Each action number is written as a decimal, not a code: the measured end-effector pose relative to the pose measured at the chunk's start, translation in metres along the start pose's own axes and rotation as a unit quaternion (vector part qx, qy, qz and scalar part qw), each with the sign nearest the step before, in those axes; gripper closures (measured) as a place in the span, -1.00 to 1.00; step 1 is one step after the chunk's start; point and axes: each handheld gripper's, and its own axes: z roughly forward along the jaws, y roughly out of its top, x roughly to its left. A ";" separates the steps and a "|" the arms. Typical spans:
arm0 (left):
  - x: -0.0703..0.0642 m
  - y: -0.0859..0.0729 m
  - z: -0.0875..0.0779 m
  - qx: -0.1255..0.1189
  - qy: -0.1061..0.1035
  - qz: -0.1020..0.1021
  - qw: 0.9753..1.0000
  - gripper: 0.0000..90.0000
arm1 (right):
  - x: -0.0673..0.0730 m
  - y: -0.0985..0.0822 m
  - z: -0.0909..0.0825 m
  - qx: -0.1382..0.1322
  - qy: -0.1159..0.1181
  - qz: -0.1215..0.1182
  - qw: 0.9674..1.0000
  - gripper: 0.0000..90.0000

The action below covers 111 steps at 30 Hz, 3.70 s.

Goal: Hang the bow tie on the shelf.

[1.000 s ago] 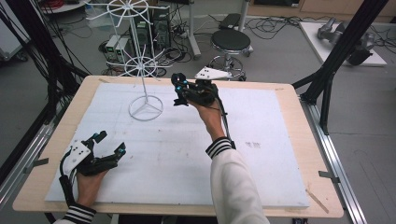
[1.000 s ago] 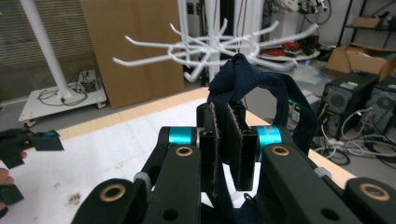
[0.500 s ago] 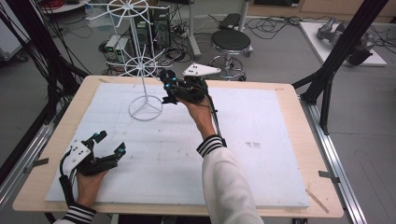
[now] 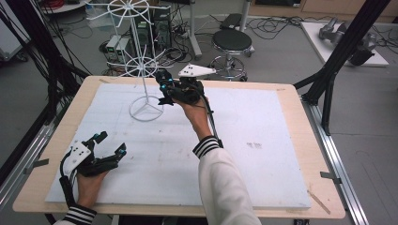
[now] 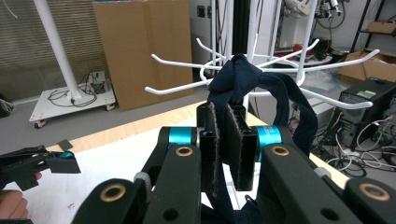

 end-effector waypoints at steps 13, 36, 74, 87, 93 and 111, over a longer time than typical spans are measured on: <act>0.000 0.000 0.000 0.000 0.000 -0.001 1.000 -0.69 | 0.001 -0.004 0.007 0.011 0.000 0.001 1.000 0.87; 0.000 0.000 0.000 0.000 0.000 -0.001 1.000 -0.69 | 0.000 -0.012 0.018 0.035 -0.003 0.005 0.999 0.87; 0.000 0.000 0.000 0.001 -0.001 0.000 1.000 -0.69 | -0.004 -0.024 0.027 0.087 -0.015 0.021 0.996 -0.73; 0.000 0.000 0.000 0.000 -0.001 0.001 1.000 -0.69 | 0.013 -0.026 -0.061 0.047 -0.060 0.012 0.997 -0.74; -0.001 0.000 0.000 0.001 0.000 0.002 1.000 -0.69 | 0.020 -0.051 -0.132 0.017 -0.109 0.006 0.994 -0.75; -0.002 -0.001 -0.002 -0.008 0.004 0.008 1.000 -0.69 | 0.035 -0.192 -0.245 -0.084 -0.276 0.005 0.958 -0.76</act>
